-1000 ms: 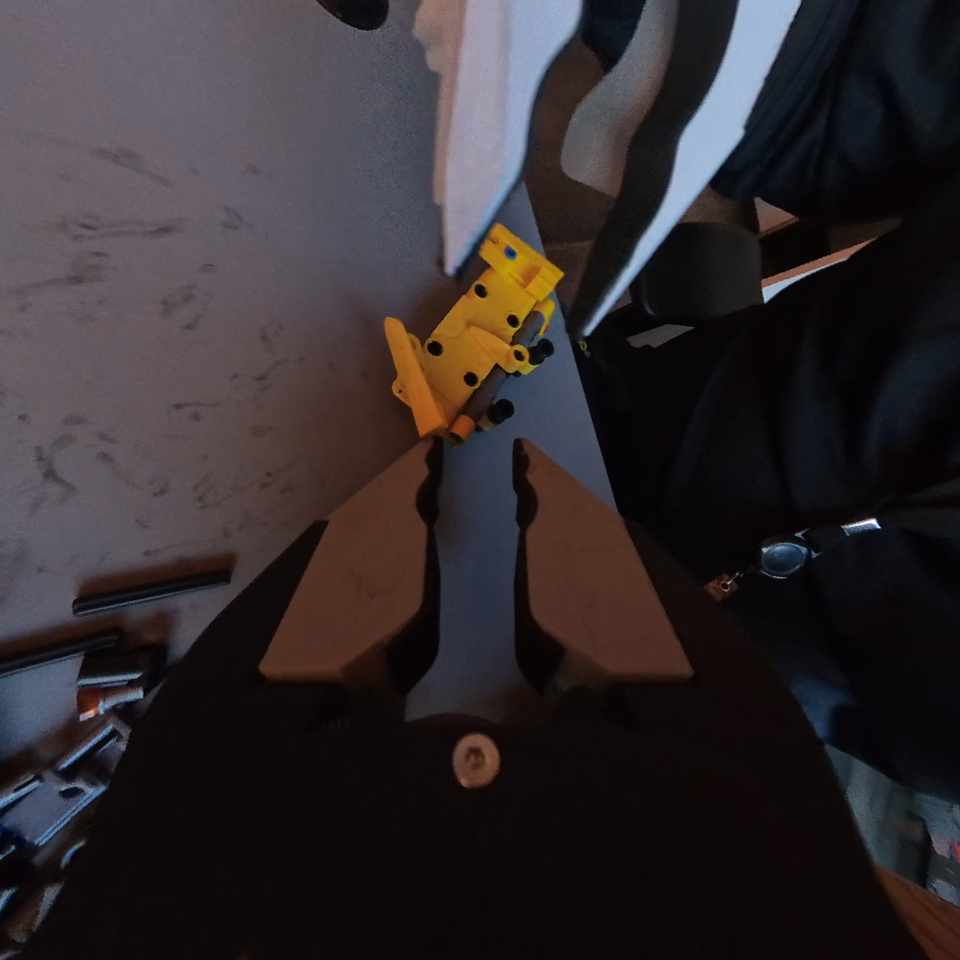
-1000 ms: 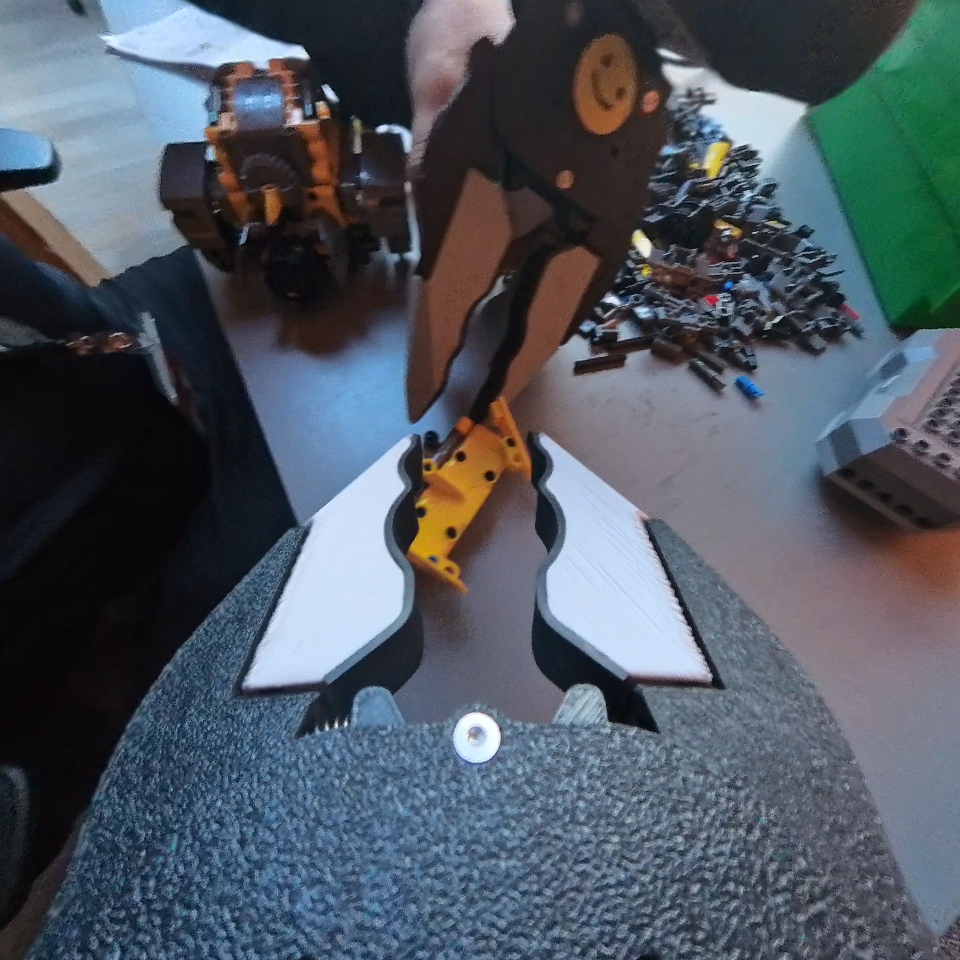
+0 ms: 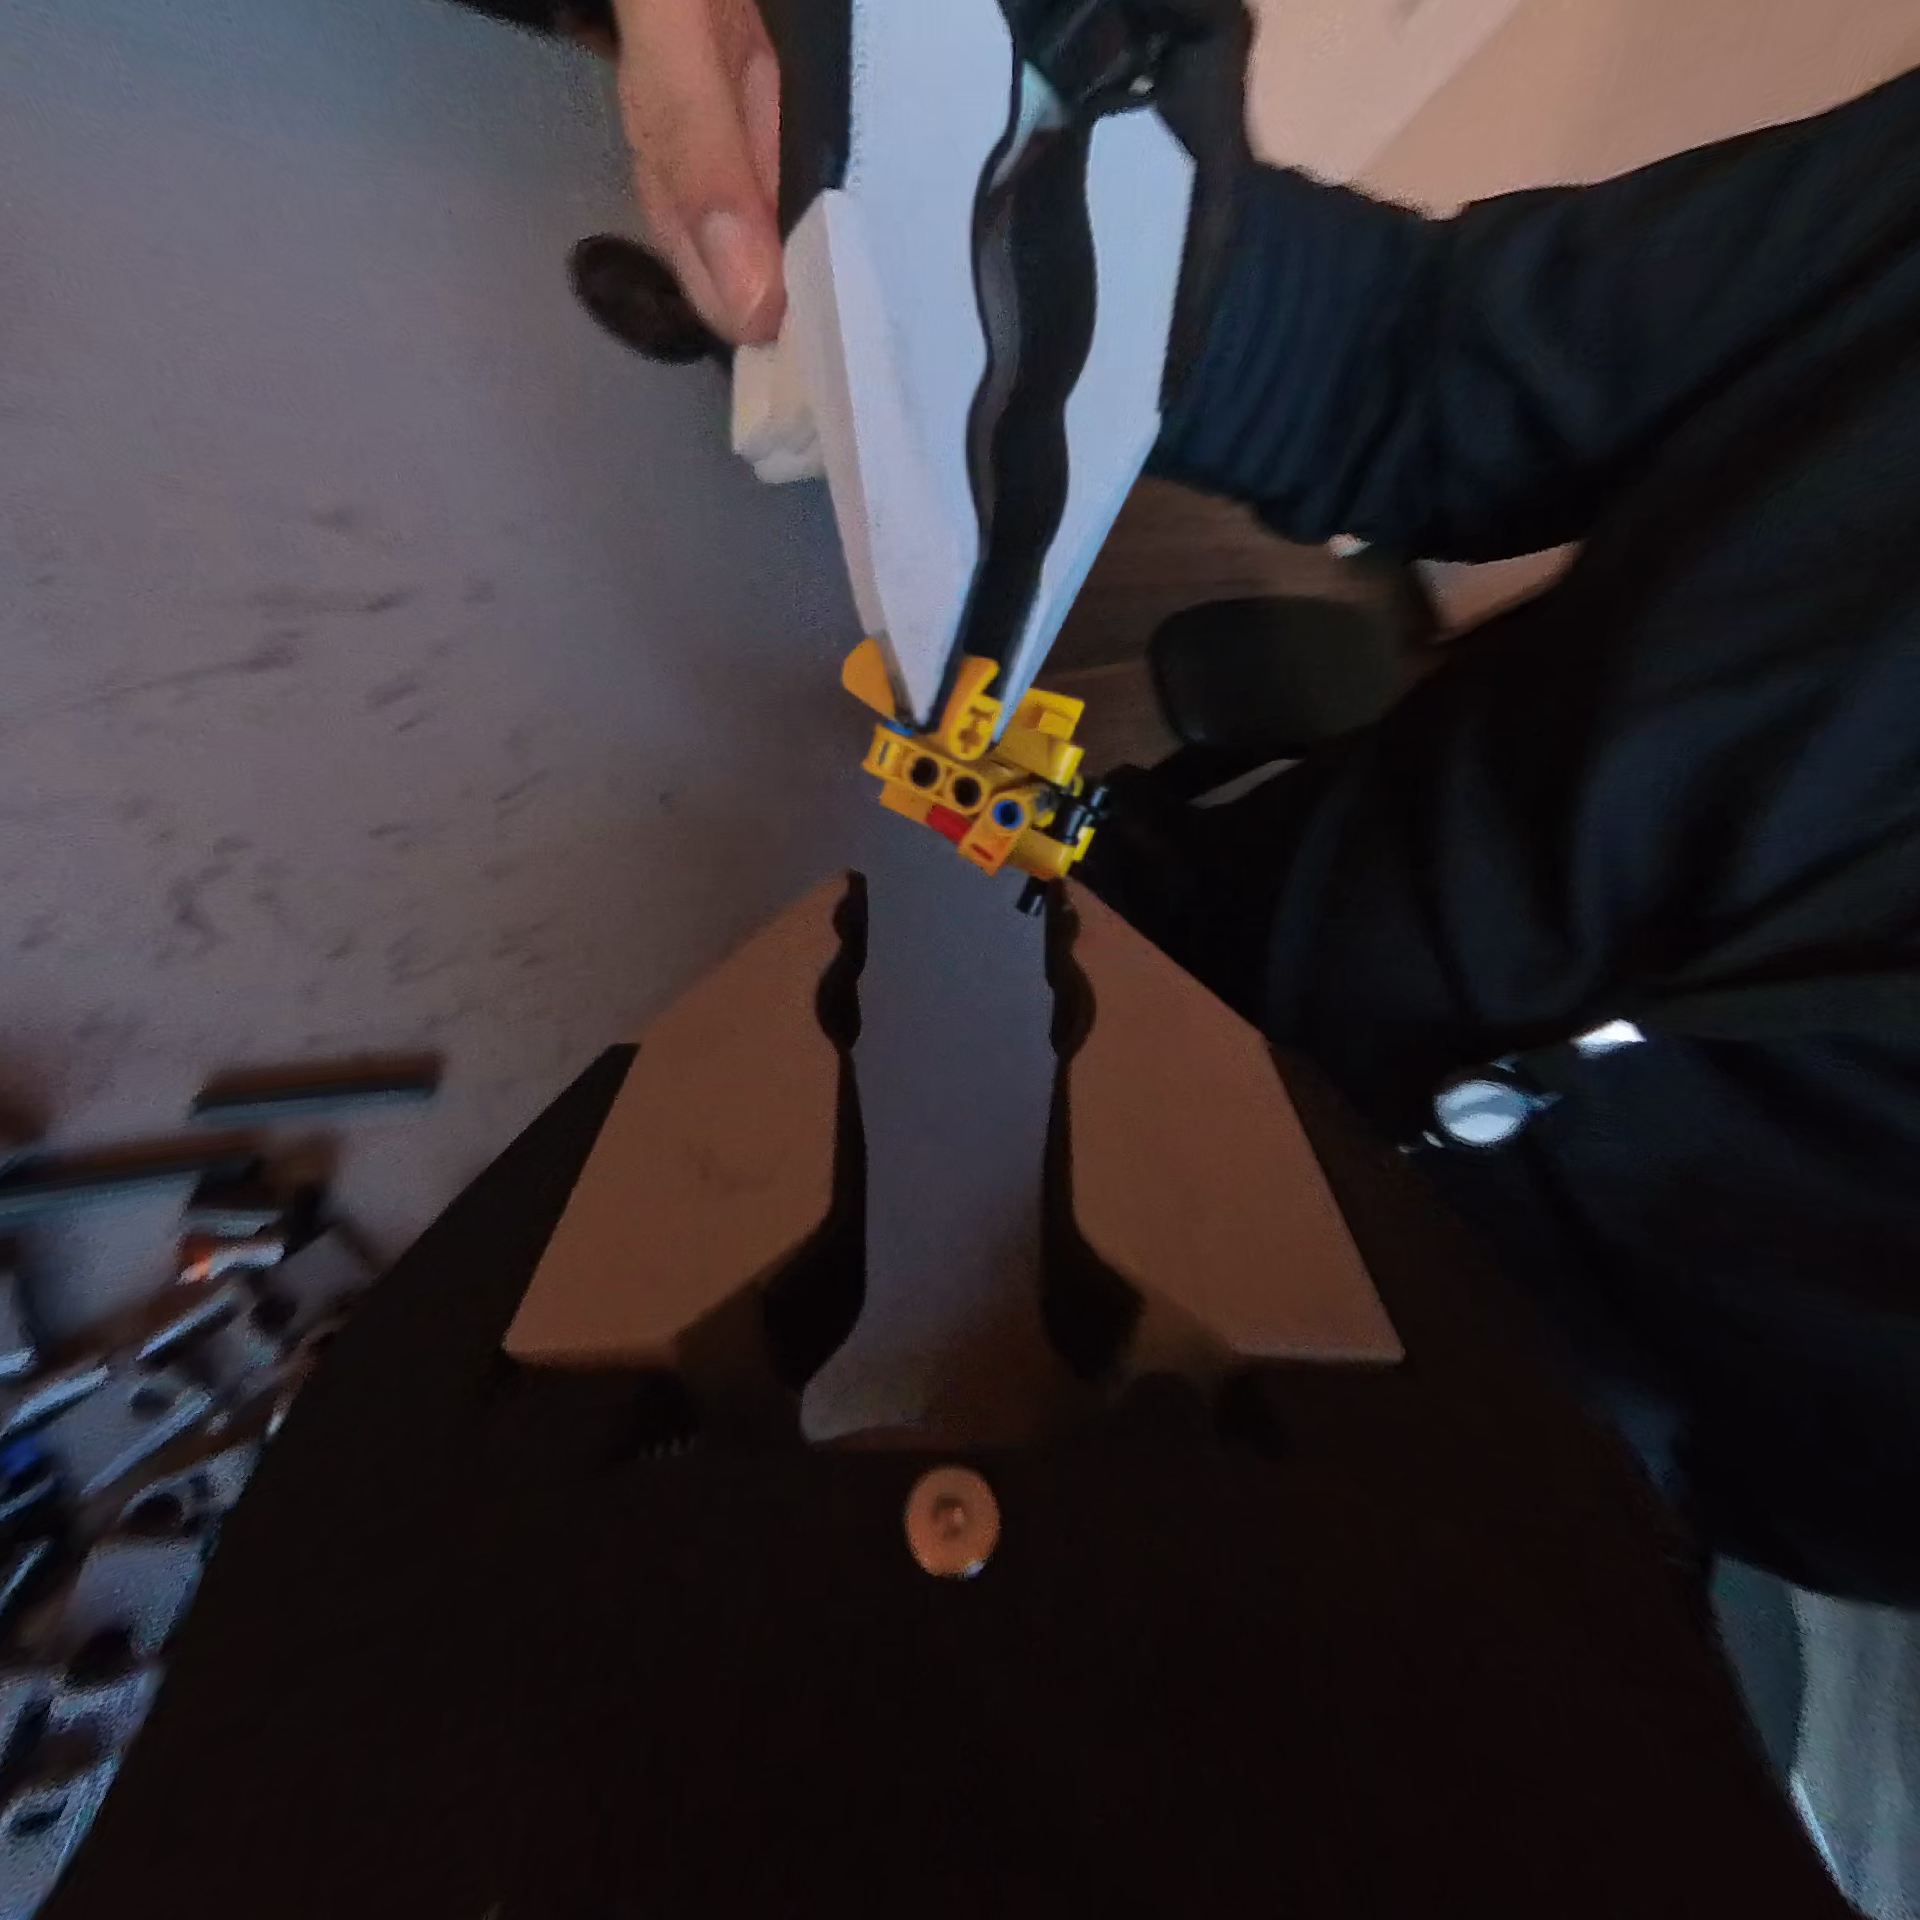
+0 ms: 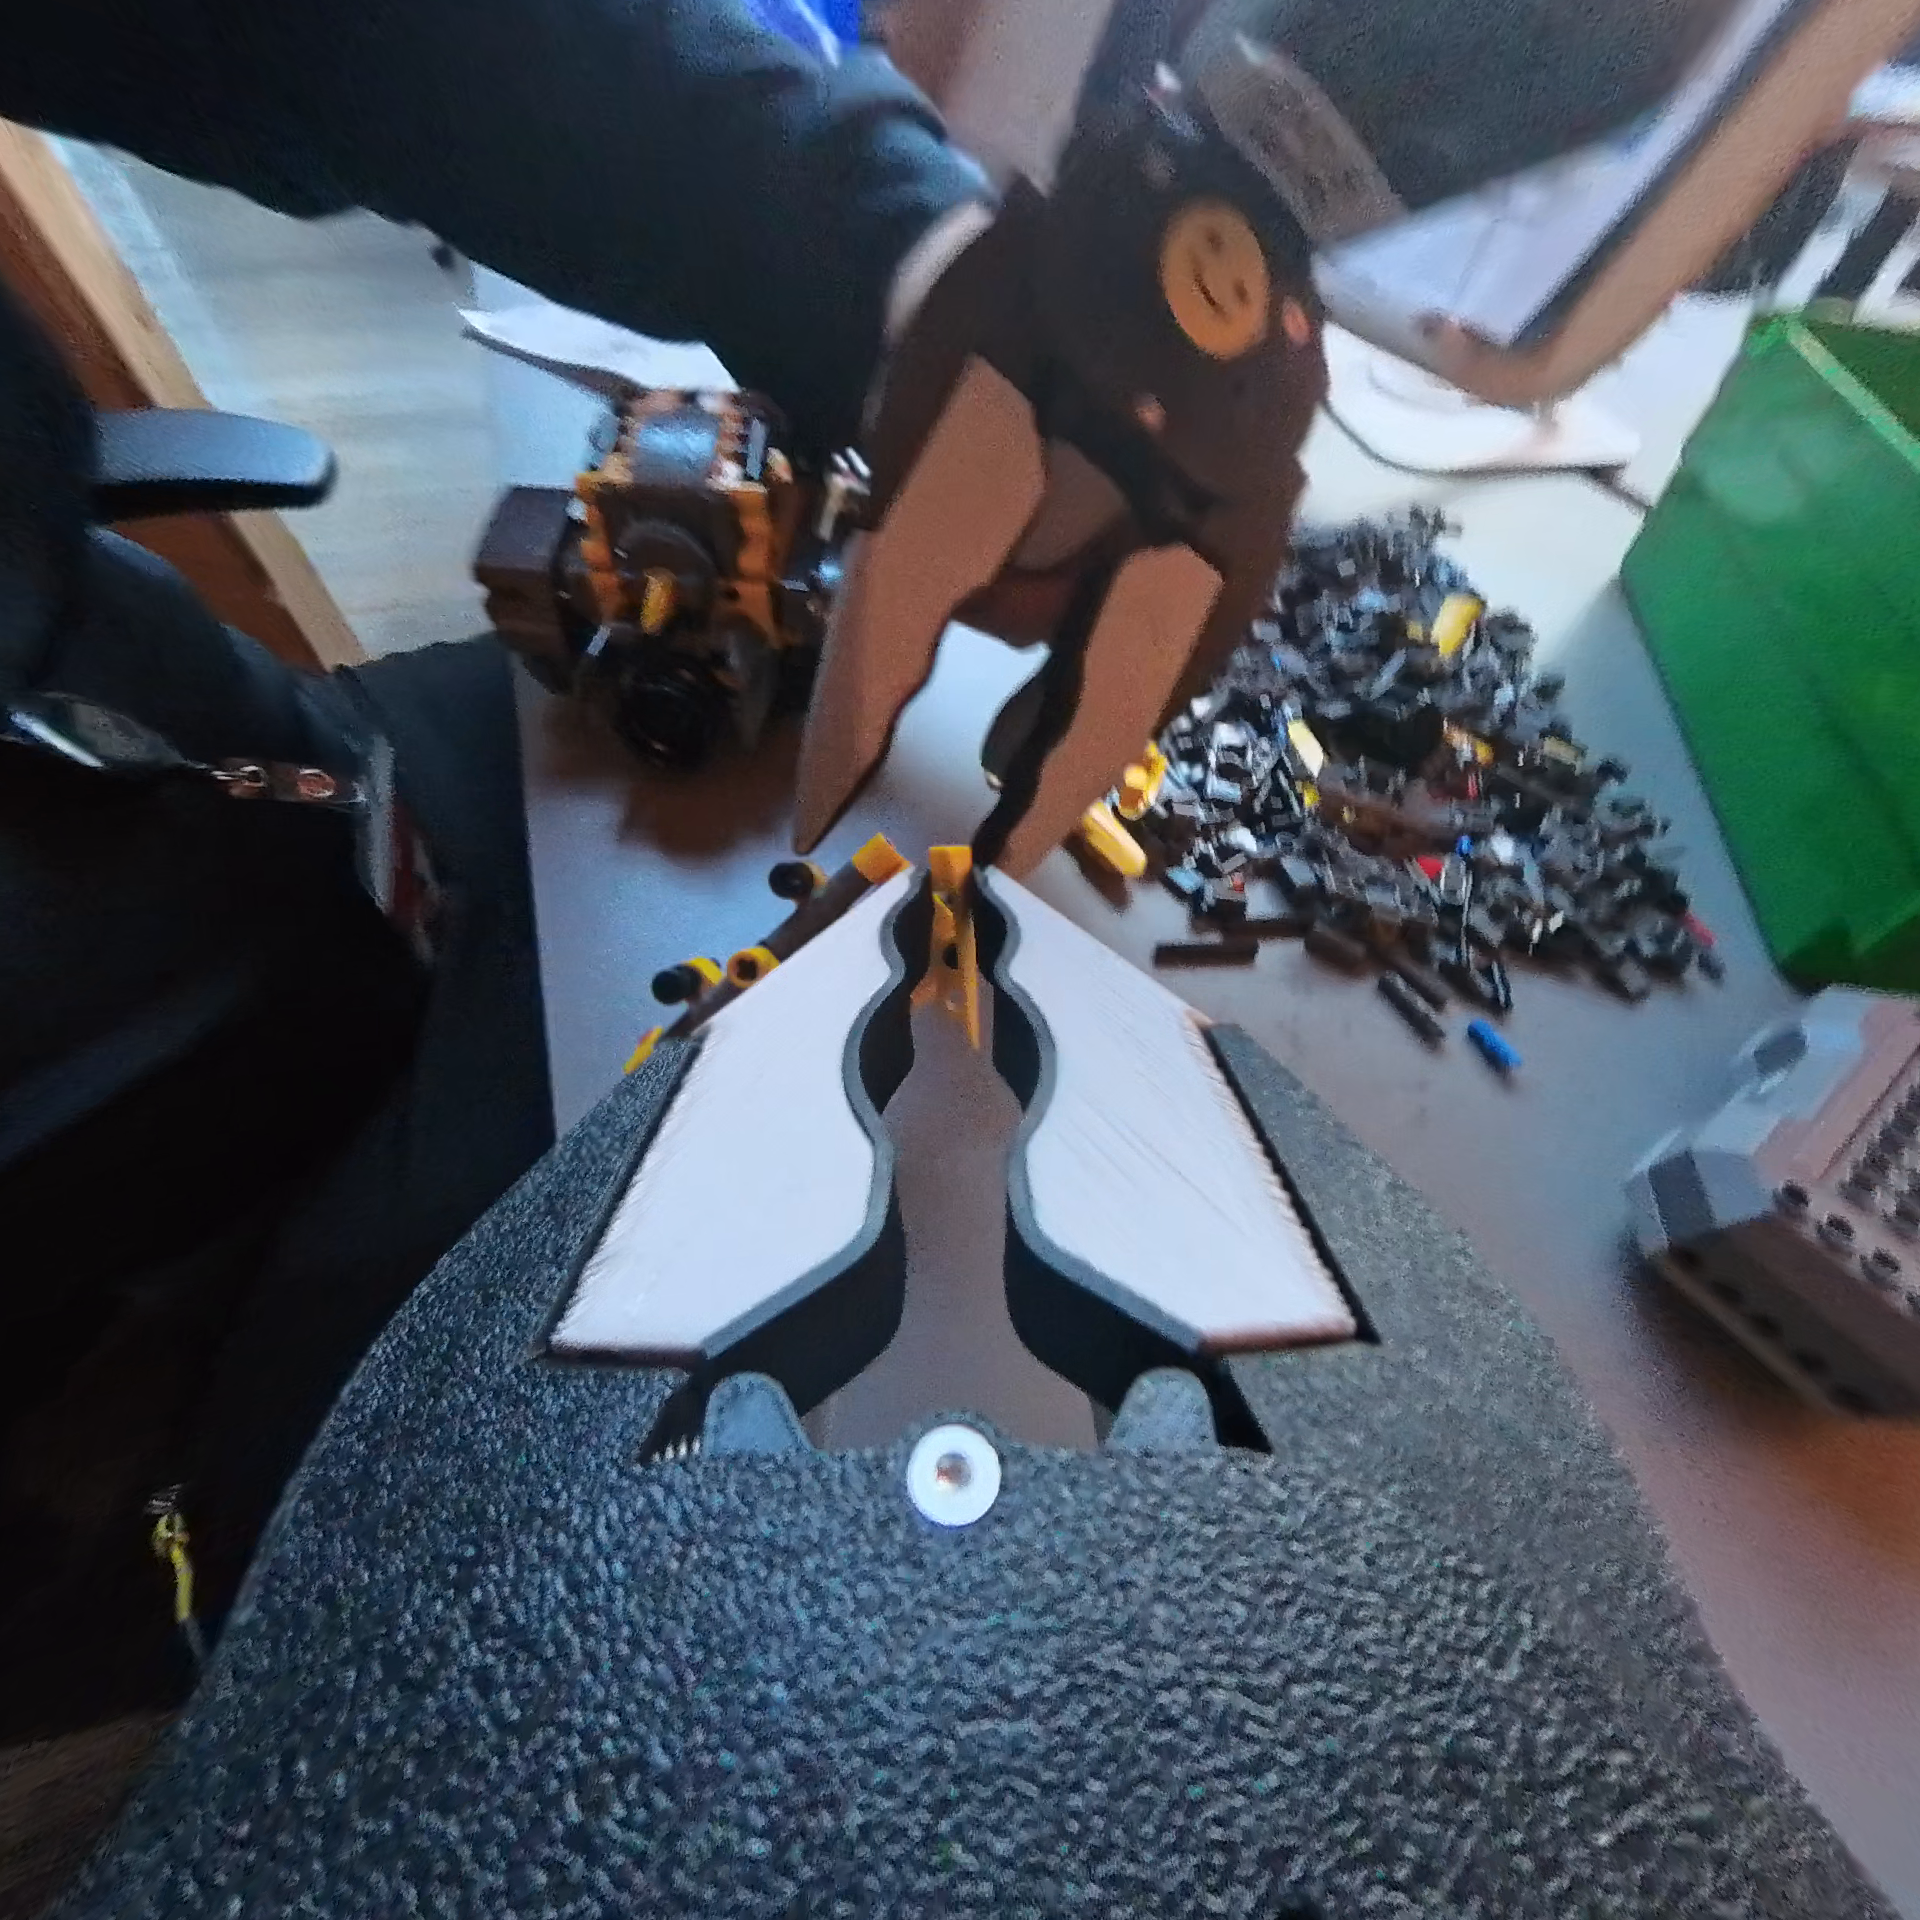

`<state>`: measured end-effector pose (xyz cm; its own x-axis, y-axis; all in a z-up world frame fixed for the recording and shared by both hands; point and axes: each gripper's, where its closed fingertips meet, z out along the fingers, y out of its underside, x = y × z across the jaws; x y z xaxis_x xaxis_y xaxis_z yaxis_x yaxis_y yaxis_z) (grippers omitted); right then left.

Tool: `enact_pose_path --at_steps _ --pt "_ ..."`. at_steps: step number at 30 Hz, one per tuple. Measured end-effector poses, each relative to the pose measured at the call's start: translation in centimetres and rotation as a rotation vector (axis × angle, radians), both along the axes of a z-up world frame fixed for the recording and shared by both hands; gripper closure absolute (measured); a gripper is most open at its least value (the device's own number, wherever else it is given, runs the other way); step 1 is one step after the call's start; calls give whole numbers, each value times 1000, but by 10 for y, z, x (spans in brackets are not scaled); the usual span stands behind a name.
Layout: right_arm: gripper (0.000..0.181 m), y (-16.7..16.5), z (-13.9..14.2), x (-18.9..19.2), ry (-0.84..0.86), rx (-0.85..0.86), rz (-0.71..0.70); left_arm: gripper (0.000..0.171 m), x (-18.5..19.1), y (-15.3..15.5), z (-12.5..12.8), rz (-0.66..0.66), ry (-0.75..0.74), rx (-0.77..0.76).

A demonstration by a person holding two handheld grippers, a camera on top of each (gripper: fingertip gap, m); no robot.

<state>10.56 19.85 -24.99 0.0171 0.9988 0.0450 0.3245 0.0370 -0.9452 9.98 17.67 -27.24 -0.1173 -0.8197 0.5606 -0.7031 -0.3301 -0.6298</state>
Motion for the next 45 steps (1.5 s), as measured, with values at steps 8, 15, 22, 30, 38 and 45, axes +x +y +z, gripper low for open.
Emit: enact_pose_path --at_steps 8,15,22,30,38,45 --pt "174 -9 24 4 75 75 36 150 -1 -30 37 -233 -170 -253" --pt "174 -8 18 6 74 75 47 153 1 -33 39 -250 -208 -249" --pt "174 -12 21 5 92 92 55 170 -6 -21 33 -205 -167 -193" --pt "174 -16 29 4 94 120 62 147 5 -17 28 -147 -139 -109" --pt "174 -14 29 8 57 162 22 147 3 -16 29 -118 -144 -127" --pt "174 -12 15 5 -65 229 2 142 7 -11 22 -84 -115 -140"
